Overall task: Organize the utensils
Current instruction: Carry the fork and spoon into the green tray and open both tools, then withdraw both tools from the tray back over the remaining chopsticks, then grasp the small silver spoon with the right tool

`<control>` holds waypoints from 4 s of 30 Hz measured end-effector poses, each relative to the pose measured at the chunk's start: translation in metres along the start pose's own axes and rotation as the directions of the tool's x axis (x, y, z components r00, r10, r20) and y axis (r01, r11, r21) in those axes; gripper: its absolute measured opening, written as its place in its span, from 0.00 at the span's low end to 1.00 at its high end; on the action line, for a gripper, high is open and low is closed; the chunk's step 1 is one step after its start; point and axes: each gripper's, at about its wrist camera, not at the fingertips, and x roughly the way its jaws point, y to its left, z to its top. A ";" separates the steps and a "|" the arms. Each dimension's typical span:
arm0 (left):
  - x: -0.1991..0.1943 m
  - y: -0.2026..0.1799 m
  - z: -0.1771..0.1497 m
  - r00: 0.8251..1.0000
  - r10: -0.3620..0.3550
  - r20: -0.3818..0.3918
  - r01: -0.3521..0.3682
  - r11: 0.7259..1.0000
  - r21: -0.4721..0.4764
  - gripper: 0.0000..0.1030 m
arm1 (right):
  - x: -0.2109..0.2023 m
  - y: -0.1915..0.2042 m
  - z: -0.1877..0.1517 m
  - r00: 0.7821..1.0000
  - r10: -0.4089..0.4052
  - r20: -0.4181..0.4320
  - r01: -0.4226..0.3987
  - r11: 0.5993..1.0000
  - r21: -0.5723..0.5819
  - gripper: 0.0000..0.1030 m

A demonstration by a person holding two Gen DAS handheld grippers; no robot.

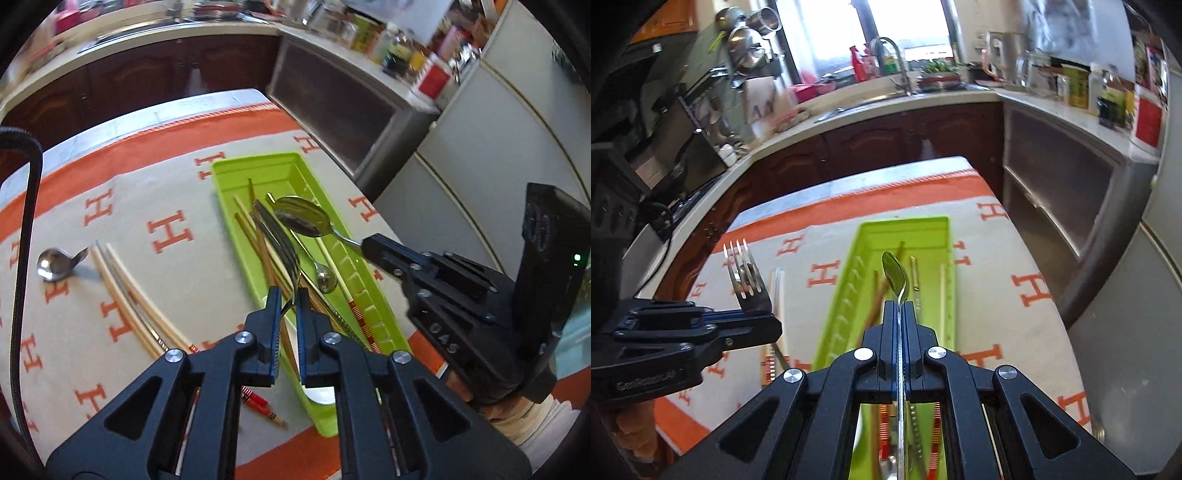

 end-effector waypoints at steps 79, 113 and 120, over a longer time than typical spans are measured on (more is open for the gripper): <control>-0.115 0.150 -0.083 0.932 0.319 0.171 -0.232 0.890 -0.393 0.37 | 0.029 0.186 0.033 0.955 0.240 -0.175 -0.285 0.905 -0.314 0.34; -0.052 0.315 -0.083 0.931 0.361 0.043 -0.272 0.769 -0.579 0.37 | 0.291 0.289 0.066 0.853 0.166 -0.494 -0.395 0.825 -0.404 0.40; -0.044 0.319 -0.086 0.937 0.348 0.039 -0.260 0.765 -0.590 0.37 | 0.264 0.311 0.026 0.912 0.099 -0.398 -0.342 0.719 -0.605 0.15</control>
